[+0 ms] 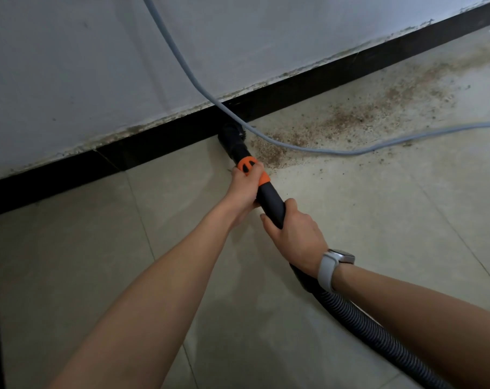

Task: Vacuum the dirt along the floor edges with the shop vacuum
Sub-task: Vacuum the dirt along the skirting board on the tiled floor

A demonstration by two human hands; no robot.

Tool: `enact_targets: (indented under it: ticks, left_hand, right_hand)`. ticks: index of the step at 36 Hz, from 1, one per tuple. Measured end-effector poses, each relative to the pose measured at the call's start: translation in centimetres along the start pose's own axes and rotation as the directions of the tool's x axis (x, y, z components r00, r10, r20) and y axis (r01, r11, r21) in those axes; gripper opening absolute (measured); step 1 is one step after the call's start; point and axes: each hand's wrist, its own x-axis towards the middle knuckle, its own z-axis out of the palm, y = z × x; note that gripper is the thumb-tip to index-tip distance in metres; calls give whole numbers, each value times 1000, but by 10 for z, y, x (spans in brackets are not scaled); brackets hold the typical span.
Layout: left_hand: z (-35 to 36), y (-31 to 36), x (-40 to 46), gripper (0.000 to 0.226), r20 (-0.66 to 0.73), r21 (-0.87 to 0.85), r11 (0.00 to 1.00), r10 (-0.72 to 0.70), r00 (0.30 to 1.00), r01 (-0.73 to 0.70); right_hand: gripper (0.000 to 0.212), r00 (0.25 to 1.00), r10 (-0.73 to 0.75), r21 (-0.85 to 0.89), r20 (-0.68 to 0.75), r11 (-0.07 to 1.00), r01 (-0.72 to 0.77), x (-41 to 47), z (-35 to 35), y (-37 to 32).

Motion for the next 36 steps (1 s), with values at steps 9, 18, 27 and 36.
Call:
enact_targets:
  ticks: [9, 18, 27, 36]
  left_hand:
    - [6, -4, -2, 47, -29, 28, 1000, -2, 1000, 3]
    - [-49, -40, -60, 40, -261, -38, 999, 18, 965, -29]
    - [-60, -54, -100, 47, -269, -76, 997, -31, 963, 11]
    - [0, -62, -119, 47, -203, -81, 996, -58, 978, 42]
  right_hand:
    - [34, 1000, 0, -7, 13, 1000, 0, 0, -1, 6]
    - [36, 973, -149, -38, 174, 987, 158, -53, 17, -12]
    - [37, 950, -159, 9, 269, 987, 163, -85, 23, -11]
    - [36, 965, -87, -9, 248, 996, 92, -100, -12, 30]
